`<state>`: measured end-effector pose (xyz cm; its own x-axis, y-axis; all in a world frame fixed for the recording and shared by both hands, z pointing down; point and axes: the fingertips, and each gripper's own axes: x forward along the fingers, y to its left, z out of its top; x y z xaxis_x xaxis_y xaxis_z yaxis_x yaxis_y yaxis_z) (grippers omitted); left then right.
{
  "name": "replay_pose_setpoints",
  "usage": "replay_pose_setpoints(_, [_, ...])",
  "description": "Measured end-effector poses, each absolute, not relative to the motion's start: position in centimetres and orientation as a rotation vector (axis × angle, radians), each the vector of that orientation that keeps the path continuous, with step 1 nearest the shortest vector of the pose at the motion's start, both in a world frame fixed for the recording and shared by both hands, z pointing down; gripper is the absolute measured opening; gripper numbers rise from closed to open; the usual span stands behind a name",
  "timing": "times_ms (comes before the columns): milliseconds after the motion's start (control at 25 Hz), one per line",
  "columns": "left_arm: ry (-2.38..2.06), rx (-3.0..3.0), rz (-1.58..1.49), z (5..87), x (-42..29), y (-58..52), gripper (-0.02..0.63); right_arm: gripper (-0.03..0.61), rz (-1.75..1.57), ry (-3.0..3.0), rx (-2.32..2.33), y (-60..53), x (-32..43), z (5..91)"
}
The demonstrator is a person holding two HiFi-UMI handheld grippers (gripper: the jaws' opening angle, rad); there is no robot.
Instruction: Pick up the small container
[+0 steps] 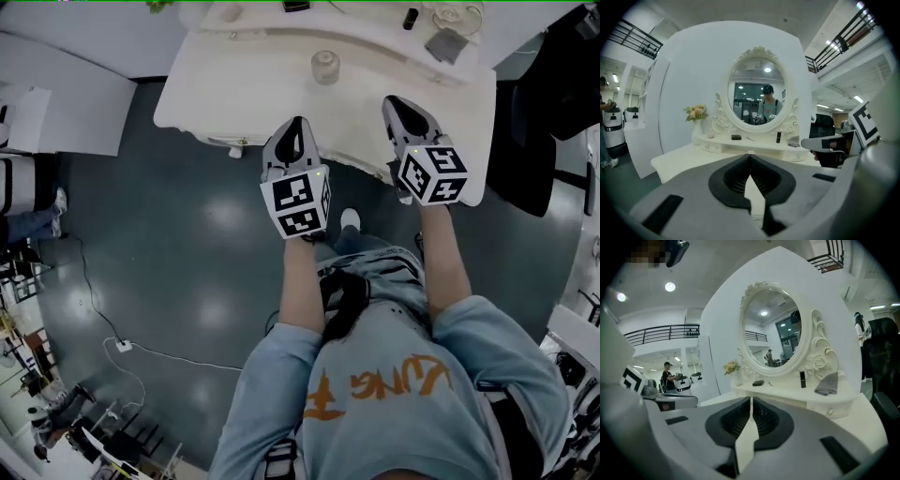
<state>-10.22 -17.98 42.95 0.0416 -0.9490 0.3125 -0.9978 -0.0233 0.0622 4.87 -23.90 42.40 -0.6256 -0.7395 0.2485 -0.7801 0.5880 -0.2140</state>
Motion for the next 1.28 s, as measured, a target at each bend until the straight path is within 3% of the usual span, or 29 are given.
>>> replay_pose_setpoints(1040, [-1.817, 1.999, 0.404, 51.4, -14.6, -27.3, 0.021, 0.035, 0.466, -2.602, 1.178, -31.8, -1.7, 49.8])
replay_pose_setpoints(1120, [-1.804, 1.989, 0.403, 52.1, -14.8, -27.6, 0.021, 0.050, 0.473, -2.594, 1.154, -32.0, -2.2, 50.7])
replay_pose_setpoints(1280, [-1.774, 1.984, 0.406, 53.3, -14.8, -28.3, 0.021, 0.145, 0.477, -2.575, 1.083, -32.3, -3.5, 52.3])
